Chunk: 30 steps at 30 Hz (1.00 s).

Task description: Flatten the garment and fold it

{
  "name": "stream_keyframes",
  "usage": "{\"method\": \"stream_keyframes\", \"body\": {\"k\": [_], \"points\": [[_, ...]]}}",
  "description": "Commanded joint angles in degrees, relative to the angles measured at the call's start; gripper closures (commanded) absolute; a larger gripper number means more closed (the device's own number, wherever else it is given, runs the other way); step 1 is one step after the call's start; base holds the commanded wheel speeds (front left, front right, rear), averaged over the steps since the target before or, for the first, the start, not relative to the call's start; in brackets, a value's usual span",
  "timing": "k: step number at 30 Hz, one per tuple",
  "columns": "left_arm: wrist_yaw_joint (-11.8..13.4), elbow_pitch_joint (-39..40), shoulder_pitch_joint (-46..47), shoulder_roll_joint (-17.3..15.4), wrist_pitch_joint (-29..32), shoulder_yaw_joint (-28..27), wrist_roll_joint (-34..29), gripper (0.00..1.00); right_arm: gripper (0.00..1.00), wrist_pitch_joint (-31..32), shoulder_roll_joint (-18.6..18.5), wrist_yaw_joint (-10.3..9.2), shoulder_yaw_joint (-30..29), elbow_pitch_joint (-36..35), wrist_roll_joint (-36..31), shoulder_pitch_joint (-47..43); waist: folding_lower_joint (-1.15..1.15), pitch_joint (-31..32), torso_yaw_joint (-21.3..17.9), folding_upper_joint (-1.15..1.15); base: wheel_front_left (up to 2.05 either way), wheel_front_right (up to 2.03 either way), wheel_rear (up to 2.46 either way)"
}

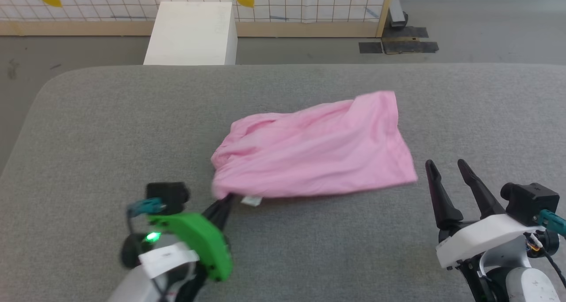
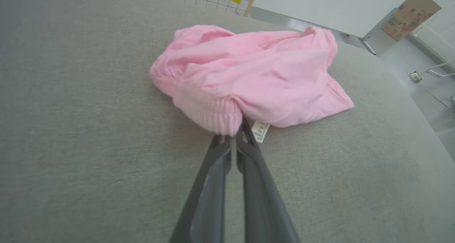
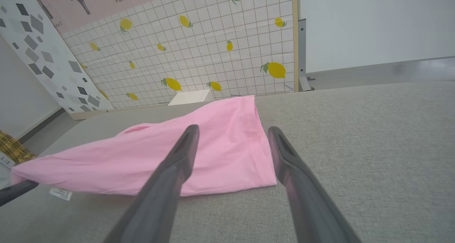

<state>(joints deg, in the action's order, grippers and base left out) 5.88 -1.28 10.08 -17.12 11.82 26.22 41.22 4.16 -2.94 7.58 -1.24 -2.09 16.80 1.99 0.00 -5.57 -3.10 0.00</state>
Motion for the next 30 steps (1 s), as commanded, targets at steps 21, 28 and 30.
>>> {"method": "stream_keyframes", "body": {"k": [21,28,30], "points": [[6.62,1.11,-9.52,-2.81,-2.85,-7.36,3.22,0.00,0.00,7.82,0.06,-0.09,2.20,2.13,-3.48,0.07,0.00,-2.20,1.42,0.00,0.00,0.00,0.00],[3.19,-1.36,-8.44,-0.36,-16.16,-9.12,0.79,0.00,0.00,17.15,0.06,-0.09,2.46,5.26,-6.47,3.02,0.00,-3.68,4.57,0.00,0.00,0.00,0.00],[2.70,-2.31,-7.59,0.01,-17.76,-8.61,-0.16,0.00,0.00,19.68,0.06,-0.09,2.82,6.69,-7.34,4.63,0.00,-4.21,5.45,0.00,0.00,0.00,0.00]]}}
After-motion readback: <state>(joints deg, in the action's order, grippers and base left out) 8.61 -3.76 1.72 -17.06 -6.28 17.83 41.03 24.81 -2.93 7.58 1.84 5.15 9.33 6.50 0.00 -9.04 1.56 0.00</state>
